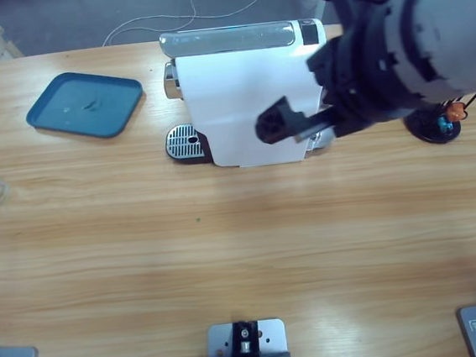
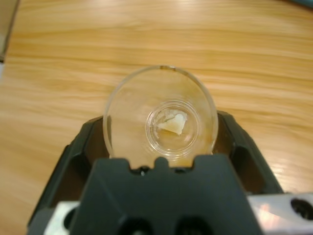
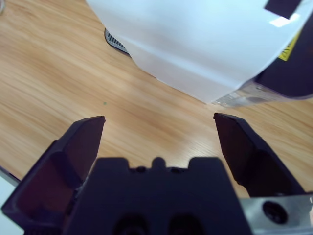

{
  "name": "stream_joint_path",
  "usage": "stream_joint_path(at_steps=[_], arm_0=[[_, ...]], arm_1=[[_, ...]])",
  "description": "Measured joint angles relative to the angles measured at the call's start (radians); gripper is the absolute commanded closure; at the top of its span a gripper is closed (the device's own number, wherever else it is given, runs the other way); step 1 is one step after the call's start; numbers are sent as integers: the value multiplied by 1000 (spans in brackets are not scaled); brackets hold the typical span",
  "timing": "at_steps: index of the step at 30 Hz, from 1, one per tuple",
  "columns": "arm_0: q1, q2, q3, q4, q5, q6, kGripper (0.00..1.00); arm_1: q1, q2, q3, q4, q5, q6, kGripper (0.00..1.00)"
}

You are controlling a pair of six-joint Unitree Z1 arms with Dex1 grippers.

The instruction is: Pour coffee

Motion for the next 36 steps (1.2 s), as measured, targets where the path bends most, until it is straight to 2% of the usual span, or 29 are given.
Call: stream_joint_path(at_steps=[3, 6, 10, 14, 20, 23, 29, 36], arm_0=[[0, -71, 24, 0, -78, 58, 1000], [-14, -137, 15, 21, -163, 146, 1000], [-113, -172, -33, 77, -273, 197, 1000], [-209, -167, -123, 85, -385, 275, 1000], [-247, 1, -334, 86, -575, 477, 1000], [-272, 96, -403, 86, -662, 577, 1000], [-341, 214, -426, 92, -710, 702, 1000], [-394, 313, -453, 89, -712, 732, 1000]], arm_1=[[0, -50, -39, 95, -26, -78, 0], [0, -178, -69, 170, -35, -140, 0], [0, -373, -68, 276, -35, -176, 0], [1, -548, 62, 303, -50, -182, 0], [-7, -690, 229, 305, -98, -182, 0], [-56, -732, 251, 303, -101, -182, 0], [-109, -752, 252, 294, -101, -200, 0], [-111, -752, 252, 289, -101, -203, 0]])
